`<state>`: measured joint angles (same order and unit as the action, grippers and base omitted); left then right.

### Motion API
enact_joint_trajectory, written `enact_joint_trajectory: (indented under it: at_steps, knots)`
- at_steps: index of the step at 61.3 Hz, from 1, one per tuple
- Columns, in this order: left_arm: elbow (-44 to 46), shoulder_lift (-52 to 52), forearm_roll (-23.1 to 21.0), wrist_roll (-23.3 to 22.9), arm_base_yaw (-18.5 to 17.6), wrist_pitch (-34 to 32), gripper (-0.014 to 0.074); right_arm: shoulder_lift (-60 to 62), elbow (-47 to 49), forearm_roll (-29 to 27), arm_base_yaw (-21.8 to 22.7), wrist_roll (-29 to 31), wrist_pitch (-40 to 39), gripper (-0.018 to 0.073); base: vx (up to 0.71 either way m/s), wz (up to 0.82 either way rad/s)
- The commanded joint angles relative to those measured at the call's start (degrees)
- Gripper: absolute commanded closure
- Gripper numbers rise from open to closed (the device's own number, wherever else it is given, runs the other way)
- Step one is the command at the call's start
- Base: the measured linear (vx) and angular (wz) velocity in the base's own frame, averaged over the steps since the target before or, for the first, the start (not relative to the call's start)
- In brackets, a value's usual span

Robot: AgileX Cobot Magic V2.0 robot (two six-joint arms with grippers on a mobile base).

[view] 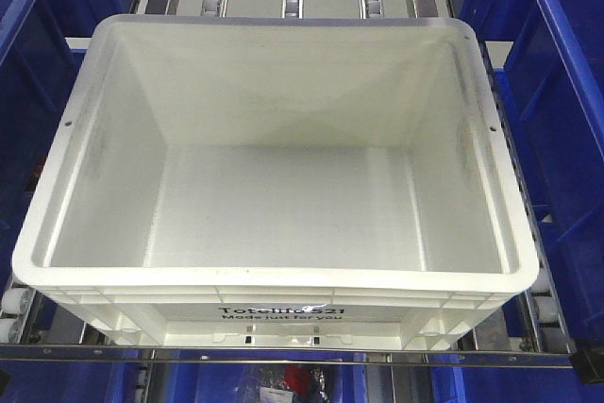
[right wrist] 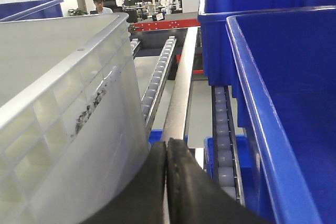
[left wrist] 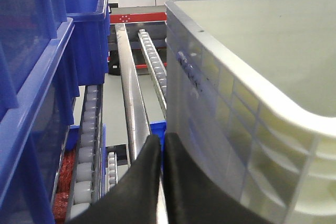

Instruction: Move bin from left to right shelf

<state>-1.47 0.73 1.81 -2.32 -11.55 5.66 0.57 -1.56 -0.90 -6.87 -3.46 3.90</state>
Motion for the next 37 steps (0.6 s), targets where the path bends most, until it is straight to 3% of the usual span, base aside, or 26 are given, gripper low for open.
enact_joint_trajectory:
  at_steps: [1, 37]
  knots:
    - [1.29, 0.63, -0.39, -0.38, -0.07, -4.14, 0.0604, 0.71, -1.07, 0.57, 0.33, 0.38, -4.32, 0.0567, 0.00, 0.00]
    - [1.29, 0.63, -0.39, -0.38, -0.07, -4.14, 0.0604, 0.71, -1.07, 0.57, 0.33, 0.38, -4.32, 0.0567, 0.00, 0.00]
